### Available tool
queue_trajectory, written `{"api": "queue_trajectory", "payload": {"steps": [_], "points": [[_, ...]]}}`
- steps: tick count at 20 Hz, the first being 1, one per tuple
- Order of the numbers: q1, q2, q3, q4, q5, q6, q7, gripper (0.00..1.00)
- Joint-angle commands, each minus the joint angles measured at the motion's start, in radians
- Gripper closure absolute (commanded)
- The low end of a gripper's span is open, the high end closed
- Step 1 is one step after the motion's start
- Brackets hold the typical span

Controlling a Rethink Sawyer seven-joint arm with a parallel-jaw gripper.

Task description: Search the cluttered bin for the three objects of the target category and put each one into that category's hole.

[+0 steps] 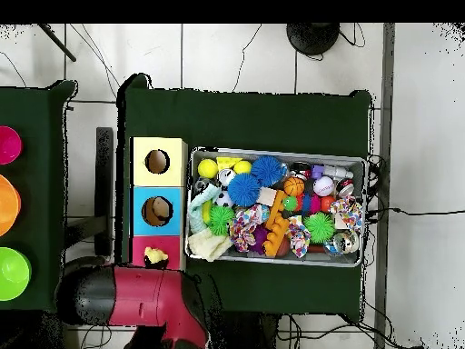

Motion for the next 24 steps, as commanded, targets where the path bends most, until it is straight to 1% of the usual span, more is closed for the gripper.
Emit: {"api": "queue_trajectory", "payload": {"steps": [1,5,9,11,16,21,22,24], "points": [[-0.053,-0.02,0.021,-0.074,-0.062,0.055,0.067,0.0],[-0.088,0.009,0.049,-0.057,-0.061,-0.015,0.047,0.0],[-0.146,0.068,0.09,-0.064,-0.068,-0.11,0.003,0.0],[-0.171,0.094,0.095,-0.081,-0.093,-0.141,-0.018,0.0],[-0.254,0.148,0.138,-0.088,-0.134,-0.233,-0.068,0.0],[-0.289,0.185,0.162,-0.1,-0.181,-0.288,-0.057,0.0],[-0.293,0.183,0.168,-0.102,-0.206,-0.301,-0.043,1.0],[-0.287,0.181,0.164,-0.1,-0.211,-0.316,-0.032,1.0]]}}
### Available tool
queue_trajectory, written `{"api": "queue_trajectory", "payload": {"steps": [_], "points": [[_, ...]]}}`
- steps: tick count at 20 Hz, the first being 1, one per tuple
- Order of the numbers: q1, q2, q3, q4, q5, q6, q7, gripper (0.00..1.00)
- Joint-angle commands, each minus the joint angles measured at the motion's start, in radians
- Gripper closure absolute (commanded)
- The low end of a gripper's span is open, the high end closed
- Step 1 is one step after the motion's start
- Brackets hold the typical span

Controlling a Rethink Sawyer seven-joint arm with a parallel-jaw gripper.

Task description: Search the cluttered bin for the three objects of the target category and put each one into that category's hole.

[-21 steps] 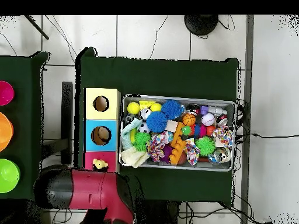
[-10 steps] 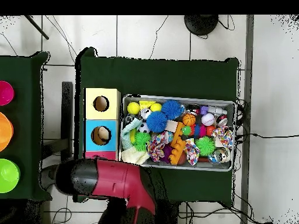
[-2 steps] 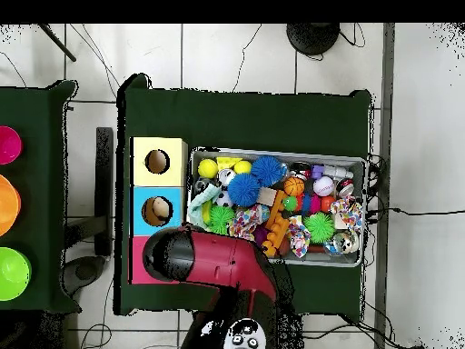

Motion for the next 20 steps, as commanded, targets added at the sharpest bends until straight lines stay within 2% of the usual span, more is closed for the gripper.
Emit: {"api": "queue_trajectory", "payload": {"steps": [1,4,11,17,20], "points": [[-0.018,0.05,0.106,-0.035,-0.081,-0.065,-0.026,1.0],[0.001,0.029,0.098,-0.028,-0.077,-0.007,0.004,1.0],[-0.011,-0.055,0.11,-0.007,-0.081,0.079,-0.015,1.0],[-0.011,-0.142,0.102,-0.014,-0.08,0.2,-0.041,1.0],[-0.006,-0.144,0.103,-0.032,-0.083,0.225,-0.03,1.0]]}}
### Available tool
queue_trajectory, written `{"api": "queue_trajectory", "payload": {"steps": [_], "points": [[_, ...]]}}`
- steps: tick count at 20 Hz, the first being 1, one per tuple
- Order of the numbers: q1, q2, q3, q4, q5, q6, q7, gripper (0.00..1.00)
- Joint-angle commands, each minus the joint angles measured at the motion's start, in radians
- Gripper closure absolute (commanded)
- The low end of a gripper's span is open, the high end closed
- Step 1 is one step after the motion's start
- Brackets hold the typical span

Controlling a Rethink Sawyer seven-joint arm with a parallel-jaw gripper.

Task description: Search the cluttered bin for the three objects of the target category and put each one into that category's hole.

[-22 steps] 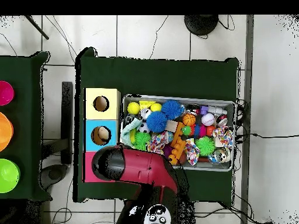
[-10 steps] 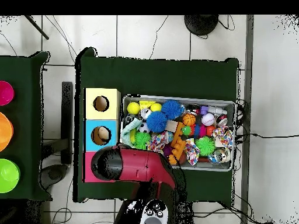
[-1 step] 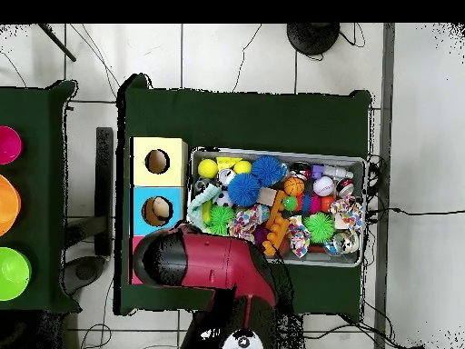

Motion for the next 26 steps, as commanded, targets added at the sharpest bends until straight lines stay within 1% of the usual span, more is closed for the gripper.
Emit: {"api": "queue_trajectory", "payload": {"steps": [1,3,13,21,26], "points": [[-0.006,-0.043,0.08,-0.036,-0.04,0.162,-0.024,1.0],[0.0,-0.03,0.084,-0.043,-0.039,0.152,-0.007,1.0],[0.029,0.039,0.104,-0.012,-0.022,0.036,0.06,1.0],[0.052,0.073,0.105,-0.002,-0.011,-0.015,0.096,1.0],[0.078,0.12,0.106,-0.005,0.0,-0.072,0.135,1.0]]}}
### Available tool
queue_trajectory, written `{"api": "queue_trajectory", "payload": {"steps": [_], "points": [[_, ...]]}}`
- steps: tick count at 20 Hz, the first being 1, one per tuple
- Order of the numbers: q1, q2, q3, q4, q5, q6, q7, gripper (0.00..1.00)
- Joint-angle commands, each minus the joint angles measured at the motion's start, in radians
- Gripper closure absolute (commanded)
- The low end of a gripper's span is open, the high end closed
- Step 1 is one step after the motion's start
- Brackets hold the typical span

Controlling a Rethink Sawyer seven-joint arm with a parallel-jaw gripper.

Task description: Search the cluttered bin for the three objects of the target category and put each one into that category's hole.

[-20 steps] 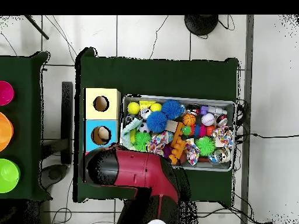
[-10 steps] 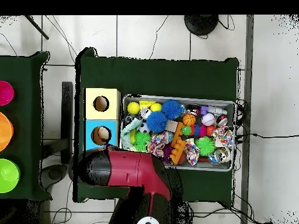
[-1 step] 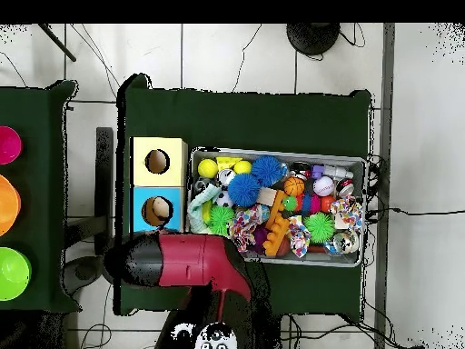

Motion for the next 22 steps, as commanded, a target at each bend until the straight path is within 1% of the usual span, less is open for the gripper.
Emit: {"api": "queue_trajectory", "payload": {"steps": [1,3,9,11,13,16,22], "points": [[0.023,0.088,0.081,0.007,0.003,-0.112,0.143,1.0],[0.035,0.096,0.079,0.007,0.013,-0.119,0.154,1.0],[0.085,0.092,0.053,-0.016,0.034,-0.074,0.186,1.0],[0.092,0.097,0.052,-0.026,0.04,-0.064,0.186,1.0],[0.095,0.111,0.054,-0.029,0.045,-0.077,0.187,1.0],[0.106,0.139,0.058,-0.019,0.057,-0.126,0.2,1.0],[0.119,0.149,0.057,0.0,0.07,-0.153,0.196,1.0]]}}
